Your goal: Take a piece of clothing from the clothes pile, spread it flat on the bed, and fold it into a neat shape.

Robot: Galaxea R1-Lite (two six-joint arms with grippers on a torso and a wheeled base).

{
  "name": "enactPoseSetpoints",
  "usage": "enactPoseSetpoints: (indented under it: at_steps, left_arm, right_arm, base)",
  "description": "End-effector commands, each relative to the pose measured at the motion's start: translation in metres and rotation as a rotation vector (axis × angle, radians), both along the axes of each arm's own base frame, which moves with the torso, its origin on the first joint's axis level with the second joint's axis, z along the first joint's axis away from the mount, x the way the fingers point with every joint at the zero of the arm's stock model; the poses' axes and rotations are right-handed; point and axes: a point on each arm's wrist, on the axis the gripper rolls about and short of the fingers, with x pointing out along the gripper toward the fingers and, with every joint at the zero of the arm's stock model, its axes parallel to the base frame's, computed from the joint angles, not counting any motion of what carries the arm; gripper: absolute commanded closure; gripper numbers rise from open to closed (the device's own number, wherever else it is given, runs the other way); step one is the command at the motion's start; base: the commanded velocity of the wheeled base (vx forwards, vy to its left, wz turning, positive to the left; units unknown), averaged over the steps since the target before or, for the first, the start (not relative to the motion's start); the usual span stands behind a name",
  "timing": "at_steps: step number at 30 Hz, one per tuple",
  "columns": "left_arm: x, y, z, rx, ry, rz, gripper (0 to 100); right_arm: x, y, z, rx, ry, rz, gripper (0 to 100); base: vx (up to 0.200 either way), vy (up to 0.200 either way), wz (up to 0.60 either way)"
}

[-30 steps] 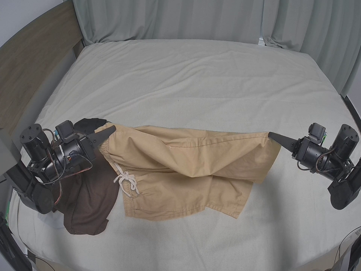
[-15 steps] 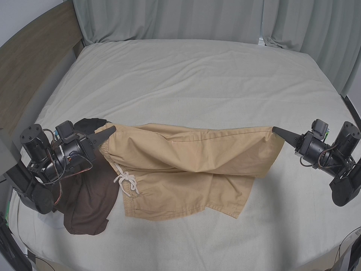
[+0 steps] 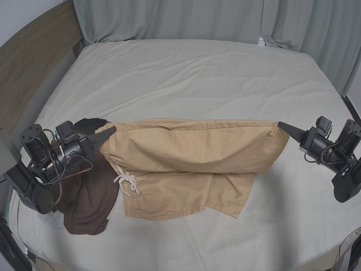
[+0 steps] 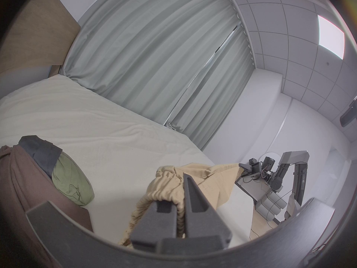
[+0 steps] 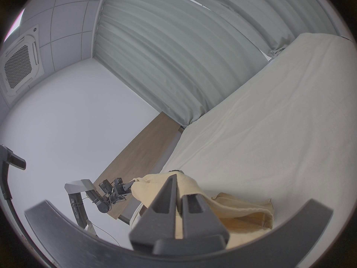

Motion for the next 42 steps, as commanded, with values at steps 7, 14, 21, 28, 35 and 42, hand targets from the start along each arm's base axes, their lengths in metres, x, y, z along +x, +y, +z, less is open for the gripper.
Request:
enactPoseSetpoints:
  at_steps: [7, 14, 21, 28, 35, 42]
  left_arm:
    - [0.001, -0.001, 0.000, 0.005, -0.008, 0.003, 100]
    - [0.004, 0.000, 0.001, 0.015, -0.027, 0.011, 100]
    - [0.008, 0.000, 0.000, 0.016, -0.028, 0.011, 100]
    - [0.010, 0.000, 0.004, 0.013, -0.047, 0.022, 100]
    - [0.012, 0.002, 0.004, 0.006, -0.048, 0.057, 100]
    - [0.030, 0.001, 0.001, -0.005, -0.059, 0.092, 100]
  right_arm:
    - [0.006, -0.008, -0.004, -0.001, 0.008, -0.027, 100]
    - [0.007, -0.011, -0.004, -0.001, 0.008, -0.038, 100]
    - [0.009, -0.012, -0.006, -0.001, 0.013, -0.041, 100]
    - [0.009, -0.009, -0.006, -0.004, 0.008, -0.033, 100]
    - [0.021, -0.010, -0.005, -0.008, -0.013, -0.037, 100]
    - [0.044, -0.011, -0.017, -0.009, -0.005, -0.040, 100]
  base:
    - [0.000, 0.000, 0.00]
    - [0.000, 0.000, 0.00]
    - [0.000, 0.000, 0.00]
    - [0.000, 0.000, 0.00]
    - [0.000, 0.000, 0.00]
    - [0.000, 0.000, 0.00]
